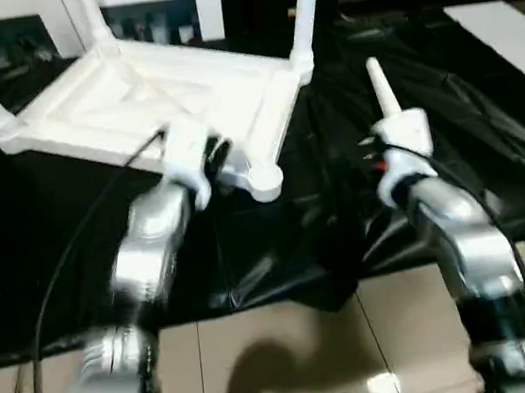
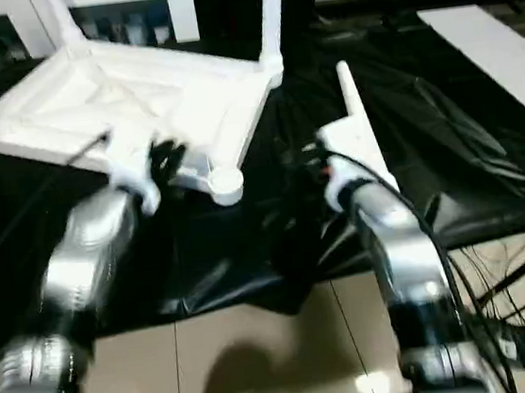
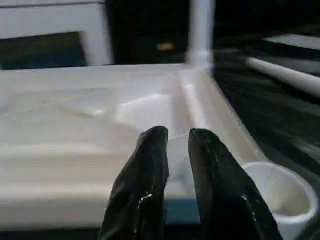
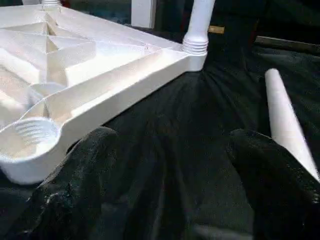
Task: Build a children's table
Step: Rotate table base
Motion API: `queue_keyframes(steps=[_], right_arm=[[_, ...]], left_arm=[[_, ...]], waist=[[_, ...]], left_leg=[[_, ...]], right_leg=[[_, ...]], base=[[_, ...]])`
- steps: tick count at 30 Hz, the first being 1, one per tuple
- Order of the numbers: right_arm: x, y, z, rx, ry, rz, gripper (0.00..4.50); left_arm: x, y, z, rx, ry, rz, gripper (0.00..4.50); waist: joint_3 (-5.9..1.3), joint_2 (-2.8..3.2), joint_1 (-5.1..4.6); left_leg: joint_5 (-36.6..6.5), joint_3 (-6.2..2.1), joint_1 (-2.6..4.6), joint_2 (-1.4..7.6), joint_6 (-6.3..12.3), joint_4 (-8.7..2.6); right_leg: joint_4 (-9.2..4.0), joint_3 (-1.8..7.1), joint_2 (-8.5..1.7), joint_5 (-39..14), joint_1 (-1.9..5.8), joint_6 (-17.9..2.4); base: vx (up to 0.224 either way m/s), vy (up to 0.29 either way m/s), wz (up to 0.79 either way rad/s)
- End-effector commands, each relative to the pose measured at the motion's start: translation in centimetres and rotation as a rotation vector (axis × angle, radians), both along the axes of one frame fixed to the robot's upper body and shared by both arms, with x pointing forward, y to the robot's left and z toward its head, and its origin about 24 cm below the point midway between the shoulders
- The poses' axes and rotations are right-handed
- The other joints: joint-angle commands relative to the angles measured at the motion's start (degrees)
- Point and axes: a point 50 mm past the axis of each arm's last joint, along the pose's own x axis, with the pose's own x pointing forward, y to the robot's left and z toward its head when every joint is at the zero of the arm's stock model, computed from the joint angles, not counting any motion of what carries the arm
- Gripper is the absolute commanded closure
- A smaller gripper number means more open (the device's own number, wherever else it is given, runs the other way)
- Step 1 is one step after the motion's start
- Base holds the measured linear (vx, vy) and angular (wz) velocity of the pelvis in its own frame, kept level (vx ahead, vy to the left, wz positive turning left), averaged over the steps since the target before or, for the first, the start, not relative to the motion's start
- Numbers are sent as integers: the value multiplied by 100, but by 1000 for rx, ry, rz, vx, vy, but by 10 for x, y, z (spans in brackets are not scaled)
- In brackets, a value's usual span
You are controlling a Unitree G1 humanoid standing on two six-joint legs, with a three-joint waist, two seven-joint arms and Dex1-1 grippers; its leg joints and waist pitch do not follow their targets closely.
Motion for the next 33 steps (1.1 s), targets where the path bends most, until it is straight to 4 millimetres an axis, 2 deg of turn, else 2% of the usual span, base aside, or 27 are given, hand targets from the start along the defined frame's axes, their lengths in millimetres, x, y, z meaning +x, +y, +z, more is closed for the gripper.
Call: queue_keyframes(steps=[1,3,4,5,6,8,9,10,12,13,15,16,18,19,21,22,23,24,25,26,27,28,29,30,31,32,33], right_arm=[[-3,6,2,33,-4,0,62],[-4,8,-6,72,36,-18,62],[-4,9,-8,72,44,-22,62],[-4,10,-9,70,47,-23,62],[-4,12,-9,69,47,-18,62],[-4,14,-9,76,48,-19,62],[-5,16,-8,72,50,-14,62],[-5,16,-8,72,50,-14,62],[-7,18,-8,65,46,1,62],[-7,18,-8,64,45,0,62],[-9,18,-9,57,45,3,62],[-9,18,-10,57,47,1,62],[-10,18,-10,15,36,17,62],[-10,18,-10,10,34,18,62],[-11,18,-9,8,29,22,62],[-11,18,-9,8,29,20,62],[-11,18,-8,10,28,18,62],[-11,18,-8,9,27,17,62],[-10,18,-8,9,27,17,62],[-10,18,-8,8,28,16,62],[-10,18,-8,7,28,16,62],[-10,18,-8,4,27,16,62],[-10,18,-8,1,26,15,62],[-10,18,-8,-3,26,15,62],[-10,18,-8,-4,25,16,62],[-10,18,-8,-5,24,16,62],[-10,18,-8,7,27,11,62]], left_arm=[[-8,5,11,-8,-54,79,350],[-17,7,10,1,-65,121,350],[-19,5,8,-5,-56,122,350],[-20,4,7,-10,-49,120,350],[-22,3,5,-15,-41,132,350],[-25,1,4,-34,-27,148,350],[-28,-2,4,-50,-12,150,350],[-28,-2,4,-50,-12,150,350],[-31,-6,4,-60,-6,143,350],[-32,-7,4,-67,-2,140,350],[-33,-10,4,-77,9,138,350],[-34,-11,4,-75,12,137,350],[-35,-12,4,-68,17,134,350],[-36,-13,4,-68,17,134,350],[-36,-14,5,-70,22,131,350],[-37,-14,5,-68,24,130,350],[-37,-14,5,-65,26,128,350],[-37,-14,5,-63,28,127,350],[-38,-15,5,-63,28,124,350],[-38,-15,5,-62,29,123,350],[-38,-15,5,-61,30,123,350],[-38,-15,6,-62,31,121,350],[-38,-15,6,-61,32,120,350],[-38,-15,6,-61,32,119,350],[-38,-15,6,-62,33,119,350],[-39,-15,6,-61,33,118,350],[-39,-15,6,-61,33,118,350]], waist=[[-480,42,-10],[-423,10,-45],[-453,96,-58],[-400,25,-59],[-395,21,-17],[-414,17,-62],[-391,-46,-46],[-465,18,-52],[-449,-25,-186],[-454,-36,-194],[-388,-58,-252],[-388,-58,-252],[-358,-45,-297],[-357,-38,-293],[-422,-20,-292],[-408,-114,-227],[-494,0,-183],[-514,19,-230],[-534,97,-225],[-532,135,-229],[-526,182,-254],[-498,202,-243],[-520,234,-265],[-544,273,-304],[-535,274,-337],[-560,284,-431],[-591,304,-573]], left_leg=[[-1153,-94,220,202,191,-351],[-1625,-109,230,215,-40,-409],[-1792,117,532,235,-398,-175],[-2284,160,631,112,-757,-90],[-2518,183,702,102,-894,-74],[-2556,159,664,57,-844,-54],[-2374,-104,187,64,-505,-377],[-2459,-163,276,101,-489,-389],[-2681,-207,298,119,-397,-434],[-2768,-200,325,102,-370,-429],[-3202,-142,538,24,-119,-395],[-3202,-142,538,24,-119,-395],[-3043,-156,558,12,-8,-391],[-3030,-153,582,13,0,-399],[-2799,-144,624,24,86,-449],[-2482,-252,190,-78,413,-485],[-1982,-302,95,-140,796,-414],[-1518,-395,10,-164,1170,-321],[-1121,-438,42,-166,1441,-301],[-963,-477,79,-166,1568,-298],[-661,-547,100,-193,1803,-287],[-615,-574,168,-194,1885,-297],[-327,-685,322,-206,2136,-286],[77,-884,525,-189,2587,-279],[243,-1021,667,-180,2876,-267],[466,-1428,1026,-77,3442,-249],[790,-1627,1575,412,3534,-160]], right_leg=[[-397,231,-375,-599,263,-1251],[-483,233,-375,-1473,219,-998],[-695,428,-149,-1865,-90,-705],[-718,392,69,-2285,-220,-429],[-735,417,235,-2405,-345,-131],[-711,440,318,-2403,-321,104],[-538,383,-49,-2311,108,-47],[-492,372,-144,-2356,112,-61],[-548,331,-208,-2445,207,-220],[-570,320,-201,-2580,234,-232],[-739,234,-149,-3523,211,-275],[-739,234,-149,-3523,211,-275],[-815,164,-213,-3919,335,-317],[-824,158,-213,-3909,341,-336],[-765,175,-197,-3283,436,-631],[-740,57,-343,-3197,727,-593],[-822,-66,-550,-3520,855,-384],[-860,-186,-622,-3327,940,-561],[-891,-350,-599,-2850,978,-813],[-880,-440,-540,-2551,993,-923],[-843,-576,-431,-2095,1055,-1059],[-830,-643,-387,-1999,1045,-1085],[-729,-714,-262,-1585,1042,-1153],[-569,-755,-102,-1243,973,-1114],[-461,-750,-20,-1180,865,-1067],[-118,-677,66,-1247,526,-816],[272,-310,-61,-1473,-79,-394]], base=[[0,0,0],[0,0,0],[-92,1,-10],[-92,1,-10],[-93,0,-34],[-33,2,-53],[40,67,-51],[50,85,-28],[25,42,-14],[0,0,0],[0,0,0],[0,0,0],[0,0,0],[59,-2,-8],[63,0,-6],[54,6,14],[54,6,14],[66,16,45],[103,13,63],[103,13,63],[128,3,66],[176,-3,71],[176,-3,71],[195,-12,74],[170,-15,70],[170,-15,70],[157,-28,66]])
